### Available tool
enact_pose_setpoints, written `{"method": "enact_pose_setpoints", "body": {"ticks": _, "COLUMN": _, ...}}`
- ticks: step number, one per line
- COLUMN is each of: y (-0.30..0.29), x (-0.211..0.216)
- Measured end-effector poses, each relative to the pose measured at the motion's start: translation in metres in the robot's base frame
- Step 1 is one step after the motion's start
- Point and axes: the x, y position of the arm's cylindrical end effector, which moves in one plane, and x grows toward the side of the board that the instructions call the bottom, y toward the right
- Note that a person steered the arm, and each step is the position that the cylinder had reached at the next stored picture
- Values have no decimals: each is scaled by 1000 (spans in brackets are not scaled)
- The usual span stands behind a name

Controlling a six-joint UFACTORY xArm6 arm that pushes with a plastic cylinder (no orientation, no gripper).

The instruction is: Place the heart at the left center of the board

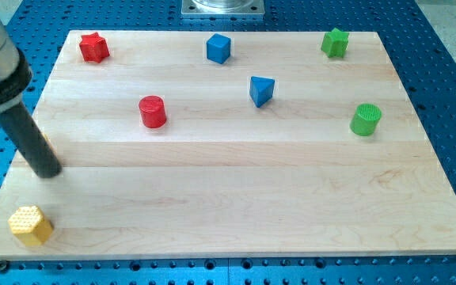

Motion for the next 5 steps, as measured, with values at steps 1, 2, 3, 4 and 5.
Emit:
{"method": "enact_pose_setpoints", "body": {"ticks": 1, "y": -1, "x": -9}}
{"method": "enact_pose_setpoints", "body": {"ticks": 2, "y": -19, "x": 16}}
{"method": "enact_pose_setpoints", "body": {"ticks": 3, "y": -44, "x": 2}}
{"method": "enact_pose_setpoints", "body": {"ticks": 4, "y": -39, "x": -29}}
{"method": "enact_pose_setpoints", "body": {"ticks": 5, "y": -19, "x": -41}}
